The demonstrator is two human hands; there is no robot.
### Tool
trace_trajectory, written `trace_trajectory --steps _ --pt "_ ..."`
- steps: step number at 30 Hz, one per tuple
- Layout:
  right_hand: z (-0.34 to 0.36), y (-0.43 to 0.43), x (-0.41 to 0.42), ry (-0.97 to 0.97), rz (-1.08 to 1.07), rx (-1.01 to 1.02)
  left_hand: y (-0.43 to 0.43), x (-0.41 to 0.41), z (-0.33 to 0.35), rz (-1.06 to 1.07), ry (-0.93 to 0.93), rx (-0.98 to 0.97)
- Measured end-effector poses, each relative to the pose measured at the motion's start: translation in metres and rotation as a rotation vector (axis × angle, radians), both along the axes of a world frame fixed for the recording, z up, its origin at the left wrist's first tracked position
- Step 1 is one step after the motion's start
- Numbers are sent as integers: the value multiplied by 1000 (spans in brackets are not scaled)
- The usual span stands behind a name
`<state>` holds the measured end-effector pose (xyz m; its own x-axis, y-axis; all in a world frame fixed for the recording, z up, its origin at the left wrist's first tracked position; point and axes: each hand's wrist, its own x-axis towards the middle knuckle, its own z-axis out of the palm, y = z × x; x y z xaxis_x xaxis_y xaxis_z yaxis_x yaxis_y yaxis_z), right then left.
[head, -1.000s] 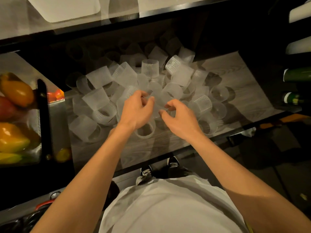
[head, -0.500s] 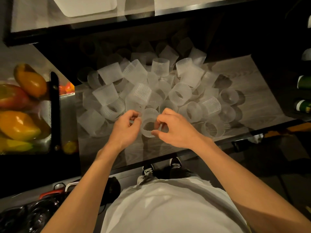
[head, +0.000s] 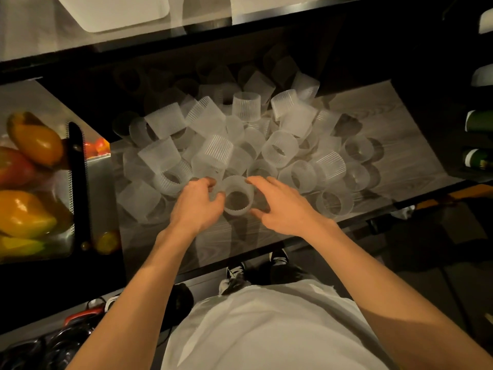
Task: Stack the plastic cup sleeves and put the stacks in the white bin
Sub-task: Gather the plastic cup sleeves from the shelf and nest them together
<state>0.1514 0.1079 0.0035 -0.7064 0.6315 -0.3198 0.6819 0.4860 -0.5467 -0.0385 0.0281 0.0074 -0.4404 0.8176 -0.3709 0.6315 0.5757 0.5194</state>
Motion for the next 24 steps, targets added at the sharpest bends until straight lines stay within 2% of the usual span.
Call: trace_trajectory --steps 2,4,6,8,10,13,18,21,24 --pt "0 2 10 53 -151 -20 8 7 13 -7 145 62" --pt "-1 5 23 50 -376 18 19 17 21 -13 167 169" --pt "-3 10 40 0 -615 90 35 32 25 -58 35 239" --pt "-5 14 56 -74 -732 104 52 50 26 -98 -128 239" --pt "-7 18 68 -132 -752 60 66 68 21 -144 -223 189" --pt "-12 22 75 -115 -780 -72 79 91 6 -228 -222 80" --pt "-24 23 71 258 -958 -486 85 107 -9 -235 -252 -14" --pt "-22 22 67 347 -999 -483 81 105 -7 -207 -252 -1" --pt "-9 21 63 402 -931 -448 76 97 8 -172 -208 68"
